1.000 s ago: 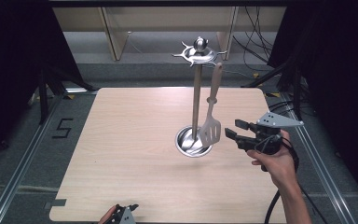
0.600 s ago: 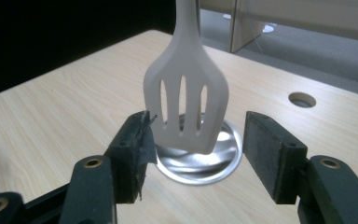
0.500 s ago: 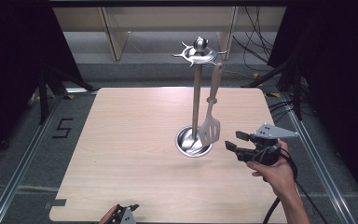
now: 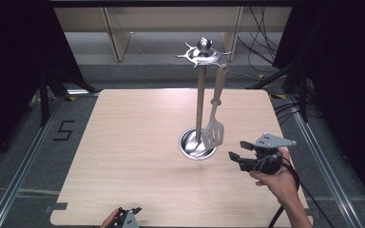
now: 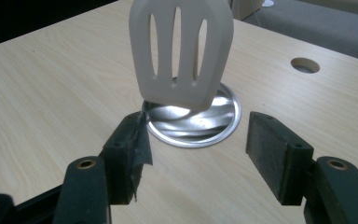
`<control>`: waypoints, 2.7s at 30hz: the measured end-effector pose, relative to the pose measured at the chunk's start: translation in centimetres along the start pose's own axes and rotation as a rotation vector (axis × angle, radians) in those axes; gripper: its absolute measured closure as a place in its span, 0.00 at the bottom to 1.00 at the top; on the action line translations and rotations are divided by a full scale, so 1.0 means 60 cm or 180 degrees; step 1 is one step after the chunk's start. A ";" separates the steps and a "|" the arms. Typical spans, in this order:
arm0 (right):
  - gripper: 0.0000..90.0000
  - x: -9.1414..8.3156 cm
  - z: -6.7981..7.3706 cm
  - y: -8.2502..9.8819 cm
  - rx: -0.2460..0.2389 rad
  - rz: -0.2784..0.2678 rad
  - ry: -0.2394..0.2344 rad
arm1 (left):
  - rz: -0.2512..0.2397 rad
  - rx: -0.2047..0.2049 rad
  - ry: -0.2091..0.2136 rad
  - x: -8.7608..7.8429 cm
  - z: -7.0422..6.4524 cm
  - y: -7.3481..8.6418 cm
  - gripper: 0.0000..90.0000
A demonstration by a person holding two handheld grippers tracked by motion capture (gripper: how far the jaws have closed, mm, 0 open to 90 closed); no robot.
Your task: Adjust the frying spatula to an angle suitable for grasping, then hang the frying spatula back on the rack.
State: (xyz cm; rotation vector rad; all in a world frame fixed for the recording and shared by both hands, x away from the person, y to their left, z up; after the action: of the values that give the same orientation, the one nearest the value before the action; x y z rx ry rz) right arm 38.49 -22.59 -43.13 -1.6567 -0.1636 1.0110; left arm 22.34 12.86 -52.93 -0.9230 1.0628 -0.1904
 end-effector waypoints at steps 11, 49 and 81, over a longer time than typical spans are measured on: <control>0.43 0.000 0.014 0.017 0.0094 0.0069 -0.0023 | 0.0027 0.0028 -0.0036 0.000 0.002 0.000 0.17; 0.42 -0.015 0.018 0.085 0.0140 0.0253 0.0003 | 0.0017 0.0012 -0.0020 -0.002 -0.001 0.002 0.17; 0.37 -0.027 0.040 0.119 0.0198 0.0302 -0.0039 | 0.0039 0.0032 -0.0055 -0.003 0.001 0.005 0.17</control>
State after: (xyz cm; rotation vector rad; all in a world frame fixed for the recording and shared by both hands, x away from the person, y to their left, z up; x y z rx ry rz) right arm 33.08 -24.34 -48.36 -1.6142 -0.0615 1.0873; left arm 22.22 13.19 -53.04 -0.9076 1.0505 -0.1772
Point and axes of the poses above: each handheld gripper's, and its own axes: x roughly forward along the jaws, y roughly out of its underside, z roughly to its left, the point moved 5 cm from there along x, roughly forward along the jaws, and after that the axes turned 1 degree about -x, right-handed, at the moved point
